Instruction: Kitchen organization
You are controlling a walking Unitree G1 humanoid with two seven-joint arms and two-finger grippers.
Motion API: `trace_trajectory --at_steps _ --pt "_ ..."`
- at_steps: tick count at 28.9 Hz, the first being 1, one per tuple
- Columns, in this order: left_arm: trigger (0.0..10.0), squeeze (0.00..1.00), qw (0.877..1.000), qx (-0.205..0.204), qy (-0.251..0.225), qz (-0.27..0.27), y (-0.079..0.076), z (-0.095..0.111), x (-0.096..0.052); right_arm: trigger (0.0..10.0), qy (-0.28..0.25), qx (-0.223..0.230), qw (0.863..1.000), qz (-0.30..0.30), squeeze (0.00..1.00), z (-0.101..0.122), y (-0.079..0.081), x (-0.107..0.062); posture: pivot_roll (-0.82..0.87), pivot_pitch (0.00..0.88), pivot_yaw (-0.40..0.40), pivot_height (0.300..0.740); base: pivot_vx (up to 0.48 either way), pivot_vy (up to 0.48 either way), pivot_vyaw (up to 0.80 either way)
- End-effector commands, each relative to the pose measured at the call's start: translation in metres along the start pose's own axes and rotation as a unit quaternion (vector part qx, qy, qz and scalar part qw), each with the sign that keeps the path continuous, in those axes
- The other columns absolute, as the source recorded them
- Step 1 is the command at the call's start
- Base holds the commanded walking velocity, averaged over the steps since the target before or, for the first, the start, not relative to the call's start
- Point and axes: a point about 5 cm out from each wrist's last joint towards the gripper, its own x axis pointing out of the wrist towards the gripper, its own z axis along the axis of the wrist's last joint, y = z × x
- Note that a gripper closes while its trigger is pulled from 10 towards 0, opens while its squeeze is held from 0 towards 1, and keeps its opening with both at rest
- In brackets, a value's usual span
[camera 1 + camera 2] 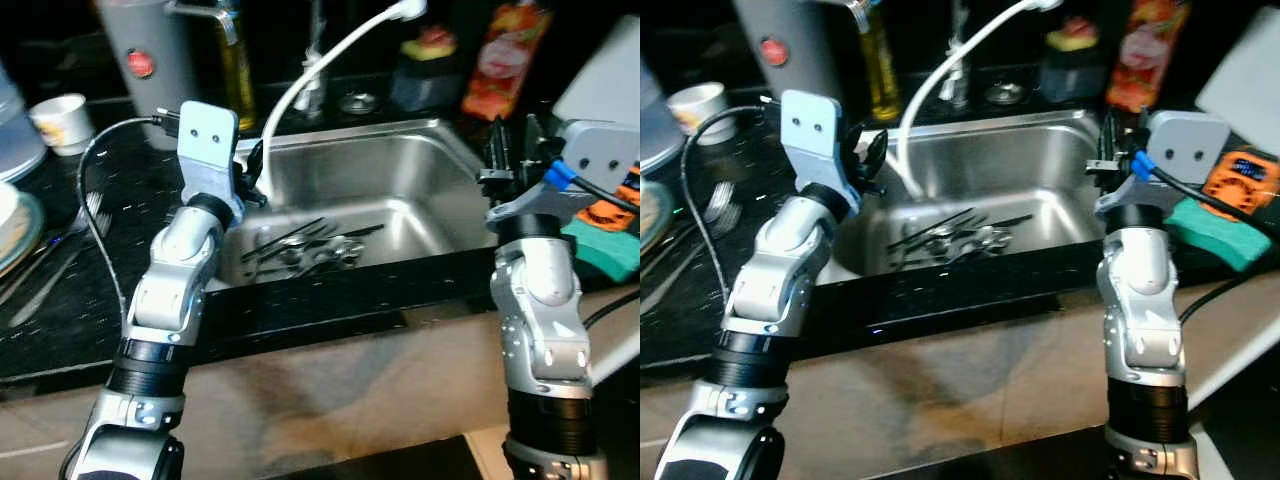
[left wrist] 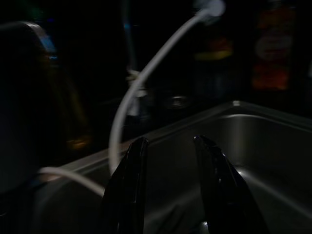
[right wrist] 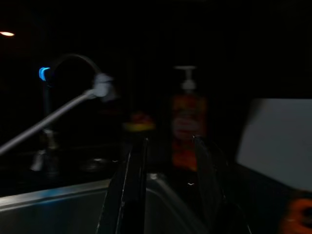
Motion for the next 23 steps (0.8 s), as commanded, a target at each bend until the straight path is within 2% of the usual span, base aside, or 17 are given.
trace_trajectory --at_steps 1,13,19,20,23 --pt "10.0 0.0 1.0 -0.001 0.014 0.008 0.0045 -0.006 -0.0022 10.0 0.004 0.0 1.0 0.005 0.0 -0.0017 0.0033 -0.0014 0.0 0.033 0.024 0.74 0.0 0.0 0.0" --pt "10.0 0.0 1.0 -0.008 0.021 0.01 0.0057 -0.0074 -0.003 10.0 0.005 -0.001 1.0 0.008 0.0 -0.0022 0.0037 -0.0022 0.0 0.039 0.022 0.74 0.0 0.0 0.0" --pt "10.0 0.0 1.0 -0.004 0.023 0.014 0.012 -0.0072 -0.0057 10.0 0.013 0.007 1.0 0.012 0.0 -0.0046 0.0068 -0.0022 0.01 0.041 0.019 0.74 0.0 0.0 0.0" --pt "10.0 0.0 1.0 -0.002 0.023 0.015 0.0135 -0.0069 -0.006 10.0 0.021 -0.005 1.0 0.01 0.0 -0.0073 0.0073 -0.0017 0.01 0.041 0.016 0.74 0.0 0.0 0.0" --pt "10.0 0.0 1.0 -0.002 0.022 0.015 0.0138 -0.0064 -0.0059 10.0 0.025 -0.005 1.0 0.008 0.0 -0.0088 0.0077 -0.0013 0.01 0.041 0.016 0.74 0.0 0.0 0.64"
